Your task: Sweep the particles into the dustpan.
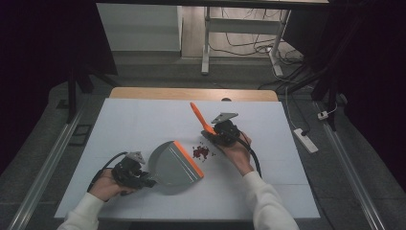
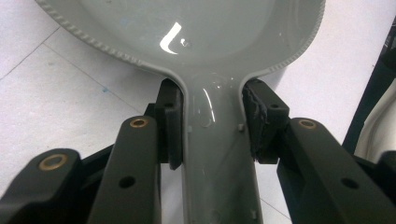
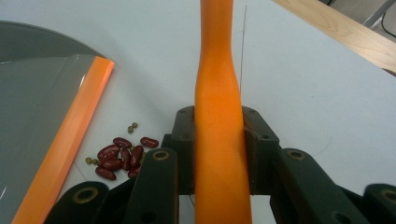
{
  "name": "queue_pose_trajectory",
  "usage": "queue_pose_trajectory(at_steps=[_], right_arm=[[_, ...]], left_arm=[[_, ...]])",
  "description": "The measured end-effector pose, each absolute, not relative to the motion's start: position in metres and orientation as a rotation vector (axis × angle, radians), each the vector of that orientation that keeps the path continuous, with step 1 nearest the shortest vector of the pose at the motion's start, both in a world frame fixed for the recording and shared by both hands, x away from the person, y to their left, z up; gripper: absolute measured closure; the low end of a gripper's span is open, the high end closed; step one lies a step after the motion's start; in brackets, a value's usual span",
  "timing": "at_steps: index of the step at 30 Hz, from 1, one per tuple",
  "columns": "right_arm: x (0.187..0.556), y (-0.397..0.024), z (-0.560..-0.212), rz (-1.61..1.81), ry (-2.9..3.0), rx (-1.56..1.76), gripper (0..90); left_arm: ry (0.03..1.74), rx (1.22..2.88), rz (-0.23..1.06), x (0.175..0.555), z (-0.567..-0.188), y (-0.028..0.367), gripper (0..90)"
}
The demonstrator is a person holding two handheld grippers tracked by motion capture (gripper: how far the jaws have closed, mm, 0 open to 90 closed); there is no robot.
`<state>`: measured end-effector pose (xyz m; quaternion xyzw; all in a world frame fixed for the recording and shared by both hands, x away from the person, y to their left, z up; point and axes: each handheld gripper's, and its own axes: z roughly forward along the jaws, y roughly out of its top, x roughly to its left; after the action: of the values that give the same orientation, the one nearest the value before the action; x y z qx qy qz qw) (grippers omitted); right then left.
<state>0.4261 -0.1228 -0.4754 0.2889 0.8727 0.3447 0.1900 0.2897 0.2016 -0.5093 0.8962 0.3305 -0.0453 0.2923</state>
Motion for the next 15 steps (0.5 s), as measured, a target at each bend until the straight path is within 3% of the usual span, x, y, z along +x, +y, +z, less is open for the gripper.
queue_pose_trajectory(at_steps=[15], right_arm=[[0.423,-0.103,-0.484,0.927,2.484,0.766,70.1]], left_arm=[[0.882,2.383,-0.136,0.291,-0.511,0.199,62.0]])
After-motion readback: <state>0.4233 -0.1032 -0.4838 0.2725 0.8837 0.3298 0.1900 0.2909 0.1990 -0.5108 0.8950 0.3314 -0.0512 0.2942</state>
